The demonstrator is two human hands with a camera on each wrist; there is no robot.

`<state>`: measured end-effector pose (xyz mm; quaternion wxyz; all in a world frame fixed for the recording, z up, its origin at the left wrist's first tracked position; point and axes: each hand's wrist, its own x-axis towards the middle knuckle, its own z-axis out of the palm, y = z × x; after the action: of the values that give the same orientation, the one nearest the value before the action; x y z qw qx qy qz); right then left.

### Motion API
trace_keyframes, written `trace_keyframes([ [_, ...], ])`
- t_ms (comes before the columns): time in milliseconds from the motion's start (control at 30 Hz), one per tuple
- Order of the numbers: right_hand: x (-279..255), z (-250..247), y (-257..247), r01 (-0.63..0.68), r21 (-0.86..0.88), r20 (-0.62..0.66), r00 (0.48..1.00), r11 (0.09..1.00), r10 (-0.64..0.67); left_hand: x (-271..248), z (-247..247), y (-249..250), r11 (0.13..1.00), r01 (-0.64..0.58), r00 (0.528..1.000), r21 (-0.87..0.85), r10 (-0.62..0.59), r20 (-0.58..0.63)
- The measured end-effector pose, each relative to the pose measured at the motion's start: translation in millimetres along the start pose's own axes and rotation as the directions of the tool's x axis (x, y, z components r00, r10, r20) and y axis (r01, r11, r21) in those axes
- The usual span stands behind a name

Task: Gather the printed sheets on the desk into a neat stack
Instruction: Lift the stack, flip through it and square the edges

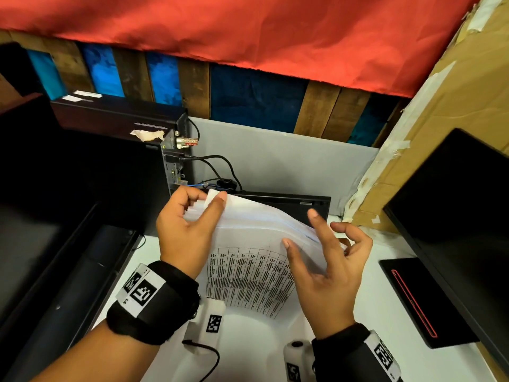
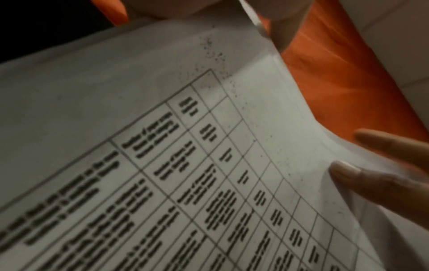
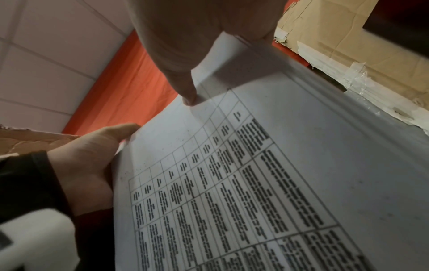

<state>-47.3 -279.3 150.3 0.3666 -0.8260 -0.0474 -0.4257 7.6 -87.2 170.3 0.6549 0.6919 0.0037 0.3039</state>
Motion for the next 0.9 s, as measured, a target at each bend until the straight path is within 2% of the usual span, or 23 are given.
trace_keyframes([
  [133, -2, 0, 0, -0.012, -0.03, 0.018, 1.0, 0.999, 0.013, 4, -3, -3, 1.0, 0.013, 1.0, -0.014, -0.013, -0.018],
  [233, -4, 2, 0, 0.004, -0.032, 0.029, 1.0, 0.999, -0.004, -1, -1, 6, 0.999, -0.035, 0.999, -0.021, 0.035, 0.016],
  [367, -4, 3, 0, 0.034, -0.04, 0.021, 0.999, 0.999, -0.034, -1, 6, 4, 0.996, 0.088, 0.996, -0.025, -0.088, -0.017],
  [400, -4, 2, 2, 0.027, -0.032, 0.011, 1.0, 0.999, -0.027, 2, 5, 1, 0.996, 0.083, 0.996, -0.006, -0.083, -0.023],
  [500, -3, 2, 3, -0.042, 0.059, -0.023, 0.999, 0.997, 0.044, 5, 3, -5, 1.0, 0.022, 1.0, 0.006, -0.022, 0.011],
  [567, -2, 2, 6, -0.188, 0.226, -0.021, 0.98, 0.956, 0.198, 2, -2, -7, 0.998, -0.029, 0.996, -0.055, 0.034, 0.078],
  [633, -1, 2, 12, -0.357, 0.43, 0.037, 0.925, 0.829, 0.379, 0, -10, -18, 0.989, 0.006, 0.986, -0.15, 0.019, 0.165],
  [700, -2, 1, 24, -0.519, 0.561, 0.191, 0.839, 0.645, 0.509, -4, -18, -36, 0.962, 0.173, 0.956, -0.214, -0.111, 0.273],
  [733, -4, 1, 32, -0.599, 0.573, 0.29, 0.786, 0.559, 0.545, -6, -22, -46, 0.934, 0.289, 0.917, -0.209, -0.208, 0.34],
  [767, -7, 2, 39, -0.67, 0.547, 0.401, 0.736, 0.503, 0.545, -9, -25, -54, 0.897, 0.406, 0.86, -0.176, -0.309, 0.407],
  [833, -13, 5, 49, -0.766, 0.434, 0.586, 0.639, 0.473, 0.498, -15, -29, -67, 0.838, 0.541, 0.738, -0.066, -0.436, 0.515],
  [867, -14, 6, 51, -0.783, 0.391, 0.63, 0.611, 0.484, 0.479, -18, -30, -70, 0.831, 0.556, 0.706, -0.024, -0.457, 0.541],
  [900, -13, 8, 51, -0.785, 0.371, 0.641, 0.603, 0.496, 0.475, -18, -29, -71, 0.83, 0.557, 0.698, -0.008, -0.463, 0.546],
])
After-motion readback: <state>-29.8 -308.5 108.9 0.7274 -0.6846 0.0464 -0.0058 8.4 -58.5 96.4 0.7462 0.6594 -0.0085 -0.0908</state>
